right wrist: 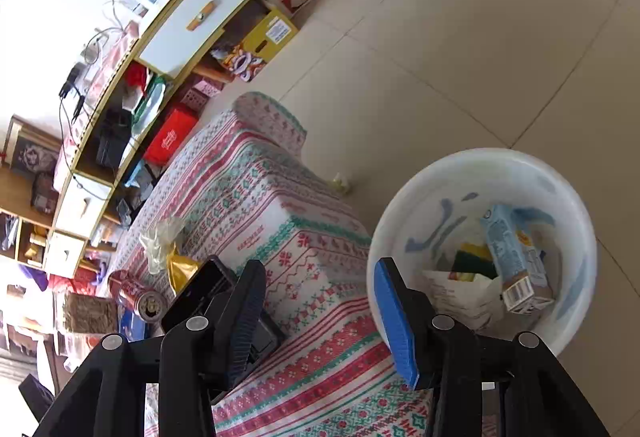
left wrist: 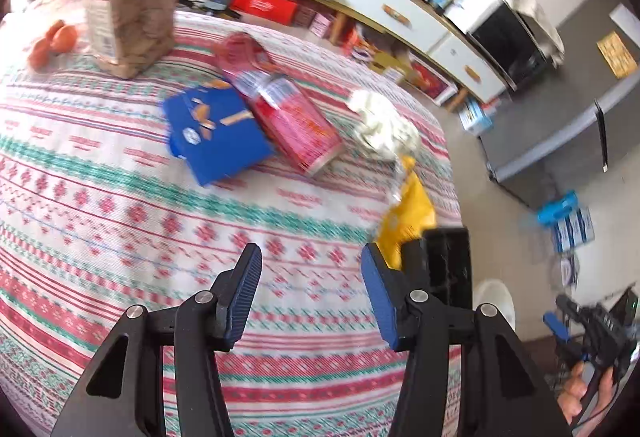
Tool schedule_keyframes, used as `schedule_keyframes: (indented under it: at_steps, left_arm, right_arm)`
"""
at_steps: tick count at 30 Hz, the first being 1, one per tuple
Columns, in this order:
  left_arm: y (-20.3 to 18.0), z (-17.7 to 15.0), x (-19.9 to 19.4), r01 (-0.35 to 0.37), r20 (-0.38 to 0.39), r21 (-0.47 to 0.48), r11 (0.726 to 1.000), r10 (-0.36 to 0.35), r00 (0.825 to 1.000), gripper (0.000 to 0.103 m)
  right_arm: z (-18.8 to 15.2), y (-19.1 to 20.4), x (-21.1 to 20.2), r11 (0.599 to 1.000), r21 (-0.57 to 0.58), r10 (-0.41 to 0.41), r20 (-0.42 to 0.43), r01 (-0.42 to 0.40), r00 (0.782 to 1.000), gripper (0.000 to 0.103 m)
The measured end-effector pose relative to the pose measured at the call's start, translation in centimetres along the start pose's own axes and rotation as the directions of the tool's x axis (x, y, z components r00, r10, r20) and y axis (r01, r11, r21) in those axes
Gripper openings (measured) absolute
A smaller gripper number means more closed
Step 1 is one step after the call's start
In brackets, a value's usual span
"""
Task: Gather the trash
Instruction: 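Grasp the blue card box with the left tool while the right tool reaches past the black tray, then grasp the crumpled white tissue with the right tool while the left tool holds the blue box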
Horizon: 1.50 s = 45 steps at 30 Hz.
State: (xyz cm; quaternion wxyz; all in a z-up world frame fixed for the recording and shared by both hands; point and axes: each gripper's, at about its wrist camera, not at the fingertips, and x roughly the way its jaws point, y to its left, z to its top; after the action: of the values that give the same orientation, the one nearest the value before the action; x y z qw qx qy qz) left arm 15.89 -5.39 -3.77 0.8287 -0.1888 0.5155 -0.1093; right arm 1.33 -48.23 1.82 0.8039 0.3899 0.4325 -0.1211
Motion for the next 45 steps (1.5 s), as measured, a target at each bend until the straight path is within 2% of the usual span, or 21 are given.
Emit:
schedule_keyframes:
  at_steps: [3, 6, 9, 12, 21, 22, 23, 24, 26, 29, 32, 35, 39, 43, 45]
  left_arm:
    - [4.7, 2.3, 0.6, 0.002, 0.008, -0.138, 0.99, -0.001, 1.0, 0.061]
    - [7.7, 3.8, 1.4, -0.001, -0.007, -0.22, 0.976, 0.0, 1.0, 0.061]
    - [8.9, 4.8, 2.3, 0.007, 0.002, -0.235, 0.972, -0.007, 1.0, 0.061]
    - [9.1, 5.4, 3.5, 0.048, 0.006, -0.243, 0.969, -0.048, 0.999, 0.061]
    - [8.1, 6.2, 6.7, 0.046, 0.03, -0.223, 0.974, -0.04, 0.999, 0.06]
    - [8.1, 6.3, 6.9, 0.046, 0.034, -0.226, 0.973, -0.039, 0.999, 0.058]
    - [8.2, 6.3, 7.0, 0.045, 0.039, -0.232, 0.972, -0.037, 0.999, 0.048]
    - [8.3, 6.3, 7.2, 0.038, 0.034, -0.235, 0.971, -0.031, 0.999, 0.03]
    - [8.7, 6.3, 7.7, 0.049, 0.027, -0.24, 0.97, -0.044, 0.999, 0.02]
    - [8.9, 6.3, 7.1, 0.074, 0.061, -0.24, 0.968, -0.061, 0.996, 0.009]
    - [9.1, 6.3, 6.0, 0.075, 0.09, -0.238, 0.968, -0.055, 0.994, 0.004]
    - [9.0, 6.1, 4.8, 0.078, 0.101, -0.225, 0.971, -0.056, 0.993, 0.002]
    - [8.3, 5.4, 3.0, 0.022, 0.11, -0.161, 0.987, -0.004, 0.994, 0.002]
    - [7.8, 5.1, 1.5, -0.011, 0.099, -0.114, 0.993, 0.022, 0.995, 0.001]
    - [7.4, 4.9, 0.8, -0.025, 0.091, -0.087, 0.996, 0.033, 0.995, 0.001]
  right_arm:
    - [-0.7, 1.8, 1.3, 0.999, -0.051, -0.011, -0.022, 0.01, 1.0, 0.051]
    - [-1.3, 3.4, 2.4, 0.995, -0.099, -0.014, -0.043, 0.009, 0.999, 0.051]
    - [-1.8, 4.7, 3.6, 0.989, -0.146, -0.031, -0.061, 0.022, 0.998, 0.051]
    - [-2.2, 5.8, 4.4, 0.983, -0.183, -0.037, -0.072, 0.024, 0.997, 0.051]
    - [-2.5, 7.6, 6.1, 0.972, -0.232, -0.059, -0.087, 0.038, 0.994, 0.051]
    - [-2.5, 7.9, 6.3, 0.97, -0.24, -0.061, -0.086, 0.039, 0.994, 0.051]
    - [-2.5, 8.3, 6.6, 0.968, -0.248, -0.058, -0.087, 0.035, 0.995, 0.051]
    - [-2.4, 8.8, 7.0, 0.968, -0.251, -0.047, -0.094, 0.022, 0.994, 0.051]
    - [-2.4, 9.6, 7.9, 0.969, -0.248, -0.008, -0.117, -0.021, 0.993, 0.051]
    - [-2.6, 11.2, 9.9, 0.964, -0.253, 0.037, -0.164, -0.078, 0.986, 0.051]
    - [-2.5, 13.0, 12.2, 0.958, -0.271, 0.04, -0.202, -0.095, 0.979, 0.051]
    - [-1.6, 14.6, 14.0, 0.941, -0.326, 0.026, -0.19, -0.088, 0.981, 0.051]
    - [-1.2, 16.0, 17.2, 0.92, -0.379, 0.009, -0.225, -0.096, 0.974, 0.051]
    - [-1.6, 18.4, 19.5, 0.873, -0.482, -0.027, -0.202, -0.075, 0.979, 0.051]
    - [-1.4, 20.0, 20.4, 0.853, -0.516, -0.019, -0.183, -0.079, 0.983, 0.055]
